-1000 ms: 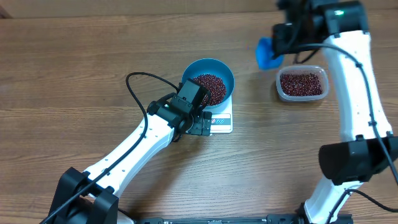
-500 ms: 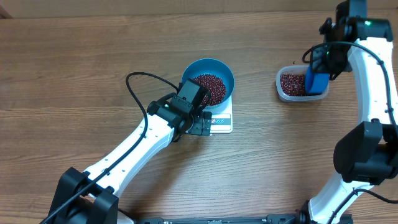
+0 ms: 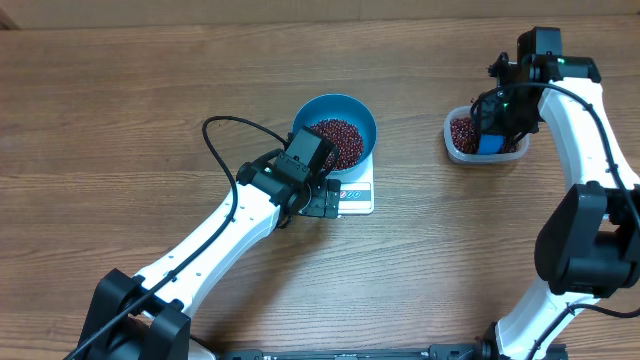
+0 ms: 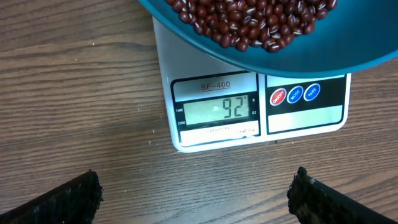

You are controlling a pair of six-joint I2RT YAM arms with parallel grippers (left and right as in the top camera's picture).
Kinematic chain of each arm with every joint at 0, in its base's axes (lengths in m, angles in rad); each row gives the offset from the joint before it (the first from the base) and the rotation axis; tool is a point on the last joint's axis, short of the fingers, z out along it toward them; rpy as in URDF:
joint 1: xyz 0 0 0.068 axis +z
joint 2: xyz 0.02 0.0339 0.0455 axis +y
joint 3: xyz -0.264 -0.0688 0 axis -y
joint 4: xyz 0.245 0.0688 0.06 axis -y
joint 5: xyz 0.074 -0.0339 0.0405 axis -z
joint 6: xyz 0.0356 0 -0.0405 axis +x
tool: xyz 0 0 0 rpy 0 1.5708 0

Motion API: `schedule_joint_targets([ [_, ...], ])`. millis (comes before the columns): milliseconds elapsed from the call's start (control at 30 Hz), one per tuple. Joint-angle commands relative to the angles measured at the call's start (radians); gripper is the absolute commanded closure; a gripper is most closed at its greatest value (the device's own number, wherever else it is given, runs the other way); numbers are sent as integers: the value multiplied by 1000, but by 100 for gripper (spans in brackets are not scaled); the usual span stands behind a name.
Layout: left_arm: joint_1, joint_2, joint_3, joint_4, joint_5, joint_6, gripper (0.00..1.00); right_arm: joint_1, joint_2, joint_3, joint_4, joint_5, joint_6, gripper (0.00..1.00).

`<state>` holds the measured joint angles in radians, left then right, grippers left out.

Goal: Scoop item into bowl and weigh 150g on scale
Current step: 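Scoop more beans with the blue scoop using the right gripper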

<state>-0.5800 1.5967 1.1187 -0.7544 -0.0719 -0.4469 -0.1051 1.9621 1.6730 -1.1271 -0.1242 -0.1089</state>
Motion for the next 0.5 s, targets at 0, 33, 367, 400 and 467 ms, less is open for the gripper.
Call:
schedule_joint_targets([
  [0, 4, -8, -5, 3, 5, -14, 0, -28, -2, 5, -4, -168, 13, 96],
  [33, 4, -8, -5, 3, 5, -14, 0, -46, -2, 13, -4, -170, 34, 96],
  [367, 4, -8, -5, 3, 5, -14, 1, -258, -2, 23, -53, -494, 48, 96],
  [400, 4, -8, -5, 3, 5, -14, 0, -282, -2, 23, -56, -532, 48, 96],
  [467, 4, -8, -5, 3, 5, -14, 1, -324, -2, 23, -66, -606, 28, 96],
])
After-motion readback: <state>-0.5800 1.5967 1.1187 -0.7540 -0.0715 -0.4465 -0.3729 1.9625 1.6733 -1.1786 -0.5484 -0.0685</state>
